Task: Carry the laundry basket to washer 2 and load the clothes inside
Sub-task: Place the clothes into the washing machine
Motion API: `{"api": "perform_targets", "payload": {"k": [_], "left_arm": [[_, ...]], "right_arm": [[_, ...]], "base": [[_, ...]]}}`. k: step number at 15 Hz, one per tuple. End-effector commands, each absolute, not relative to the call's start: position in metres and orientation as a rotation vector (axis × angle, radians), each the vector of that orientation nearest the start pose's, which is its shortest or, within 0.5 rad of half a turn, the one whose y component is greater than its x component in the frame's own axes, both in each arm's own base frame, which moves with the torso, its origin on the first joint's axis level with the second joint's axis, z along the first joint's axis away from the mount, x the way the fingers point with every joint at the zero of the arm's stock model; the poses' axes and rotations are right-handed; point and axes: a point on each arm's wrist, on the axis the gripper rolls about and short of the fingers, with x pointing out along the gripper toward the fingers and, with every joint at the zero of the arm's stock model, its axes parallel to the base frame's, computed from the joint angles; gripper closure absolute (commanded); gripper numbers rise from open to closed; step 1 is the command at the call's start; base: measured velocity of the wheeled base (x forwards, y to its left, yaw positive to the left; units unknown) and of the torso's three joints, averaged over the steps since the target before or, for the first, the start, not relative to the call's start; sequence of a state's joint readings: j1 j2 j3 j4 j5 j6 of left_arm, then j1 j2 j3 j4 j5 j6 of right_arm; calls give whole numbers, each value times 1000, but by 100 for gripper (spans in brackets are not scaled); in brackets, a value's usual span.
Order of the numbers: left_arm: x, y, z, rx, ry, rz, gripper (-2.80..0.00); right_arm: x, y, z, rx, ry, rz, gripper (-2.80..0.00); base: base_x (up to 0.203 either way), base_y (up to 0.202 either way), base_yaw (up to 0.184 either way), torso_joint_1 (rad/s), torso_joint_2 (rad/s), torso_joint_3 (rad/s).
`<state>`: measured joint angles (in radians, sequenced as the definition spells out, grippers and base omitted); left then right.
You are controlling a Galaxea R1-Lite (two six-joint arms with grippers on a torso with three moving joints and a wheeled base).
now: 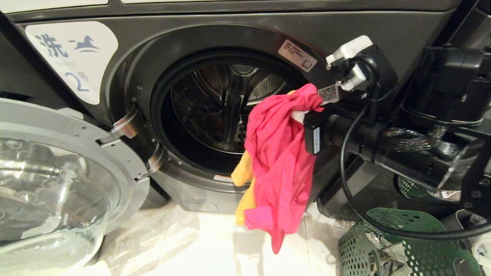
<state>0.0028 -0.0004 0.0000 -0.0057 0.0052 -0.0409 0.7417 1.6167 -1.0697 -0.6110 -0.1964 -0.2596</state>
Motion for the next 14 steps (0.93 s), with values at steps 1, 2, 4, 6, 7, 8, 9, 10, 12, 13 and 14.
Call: {"api": "perform_targets", "payload": {"k": [1,2,4,6,7,8,9,10,12,13,14], "left_arm": [[-23,0,76,-41,-6,8,0],[-23,0,76,-41,-6,9,0],[-23,0,76,-41,-6,9,0],[-23,0,76,-41,-6,9,0],[-23,0,76,-41,-6,9,0],[-23,0,76,-41,-6,8,0],[-23,0,76,-41,-6,9,0],[-23,0,76,-41,-6,8,0],[-23,0,76,-41,-6,9,0],[-23,0,76,-41,-6,8,0],[-23,0,76,-41,-6,9,0]], "right_arm": [[244,220,262,-238,-103,529,0],[248,226,259,-235,-109,529,0],[255,236,249,-241,-112,517,0],[268,248,240,-234,-148,497,0],[274,253,238,-229,-171,491,0],[279,259,235,-237,-188,484,0],[284,263,232,-254,-199,480,0],[288,268,228,-264,-202,479,0],[295,276,221,-273,-201,483,0],[299,280,217,-276,-197,483,0],[305,285,214,-275,-201,480,0]], "base": [[0,0,0,0,0,0],[0,0,0,0,0,0],[0,0,0,0,0,0],[0,0,0,0,0,0],[0,0,0,0,0,0],[0,0,0,0,0,0],[0,0,0,0,0,0],[0,0,0,0,0,0],[0,0,0,0,0,0],[0,0,0,0,0,0],[0,0,0,0,0,0]]}}
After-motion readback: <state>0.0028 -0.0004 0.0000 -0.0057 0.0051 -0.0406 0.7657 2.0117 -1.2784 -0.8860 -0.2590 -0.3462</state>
